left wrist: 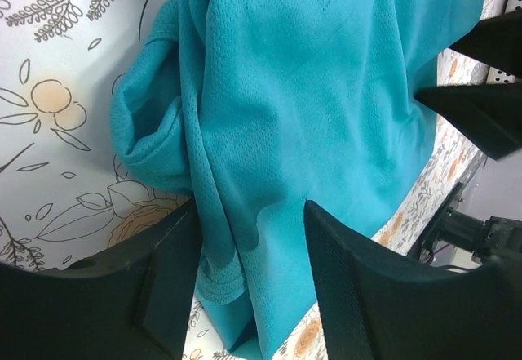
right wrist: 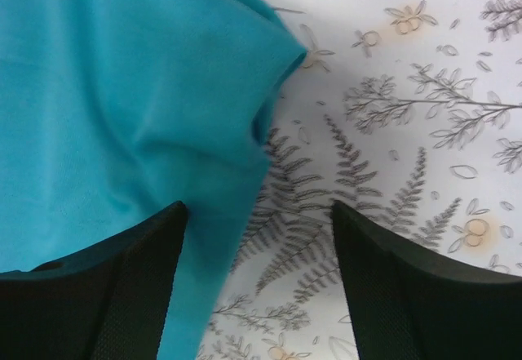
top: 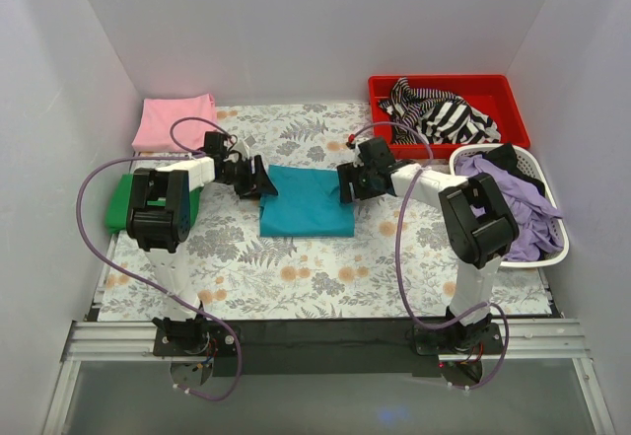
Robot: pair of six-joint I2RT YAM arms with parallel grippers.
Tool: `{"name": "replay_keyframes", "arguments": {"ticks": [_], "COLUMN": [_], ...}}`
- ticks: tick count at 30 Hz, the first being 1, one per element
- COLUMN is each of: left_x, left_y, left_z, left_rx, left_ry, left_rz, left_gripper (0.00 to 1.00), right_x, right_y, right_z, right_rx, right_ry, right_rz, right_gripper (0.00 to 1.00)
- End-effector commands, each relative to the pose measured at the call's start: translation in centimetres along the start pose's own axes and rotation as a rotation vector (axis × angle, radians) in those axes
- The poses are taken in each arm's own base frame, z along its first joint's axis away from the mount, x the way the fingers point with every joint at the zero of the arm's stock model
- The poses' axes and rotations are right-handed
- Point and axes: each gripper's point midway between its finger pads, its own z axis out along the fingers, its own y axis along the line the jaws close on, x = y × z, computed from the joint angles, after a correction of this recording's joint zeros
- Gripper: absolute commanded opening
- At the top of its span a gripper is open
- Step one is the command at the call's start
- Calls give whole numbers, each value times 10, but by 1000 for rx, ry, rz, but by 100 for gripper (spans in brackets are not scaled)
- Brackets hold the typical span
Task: Fold and stack the t-shirts
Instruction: Fold the tshirt
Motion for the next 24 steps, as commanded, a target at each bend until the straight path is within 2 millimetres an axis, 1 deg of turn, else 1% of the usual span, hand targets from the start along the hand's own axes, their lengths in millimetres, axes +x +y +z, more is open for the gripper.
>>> {"name": "replay_keyframes", "arguments": {"ticks": [1, 2, 3, 6, 7, 9, 10, 13, 15, 18, 19, 20, 21, 22, 24], "left_x": [10, 12, 12, 19, 21, 23, 22, 23, 22, 22, 22, 22, 22, 22, 23], "left_y": [-4, -3, -3, 2, 3, 5, 5, 7, 8, 7, 8, 8, 8, 8, 8], "left_z": [-4, -2, -1, 4, 5, 6, 6, 6, 7, 7, 7, 7, 7, 7, 6], "left_rx": [3, 4, 7, 13, 12, 9, 4, -2, -6, -4, -5, -8, -6, -7, -8], "left_ry": [25, 27, 29, 44, 51, 53, 51, 53, 50, 52, 50, 50, 50, 51, 51], "left_rz": [-8, -16, -23, -49, -57, -61, -60, -62, -61, -59, -58, -58, -58, -59, -59], "left_gripper": [49, 45, 28, 15, 2, 0, 0, 0, 0, 0, 0, 0, 0, 0, 0], "right_x": [-16, -16, -18, -28, -37, -45, -55, -64, -75, -90, -91, -96, -95, -91, -88], "right_y": [4, 4, 3, 3, 3, 1, 3, 5, 8, 8, 5, -3, -7, -11, -9], "right_z": [8, 10, 12, 12, 10, 6, 4, 5, -2, -11, -10, -4, -2, 1, 3], "right_rx": [-64, -67, -70, -75, -81, -83, -87, -106, -120, -113, -93, -45, -23, -4, -30], "right_ry": [-18, -17, -17, -42, -60, -82, -103, -114, -142, -197, -189, -188, -180, -159, -151], "right_rz": [53, 54, 54, 48, 49, 54, 50, 43, 42, 41, 47, 43, 42, 42, 18], "right_gripper": [78, 77, 76, 75, 75, 76, 76, 76, 75, 77, 77, 77, 77, 77, 74]}}
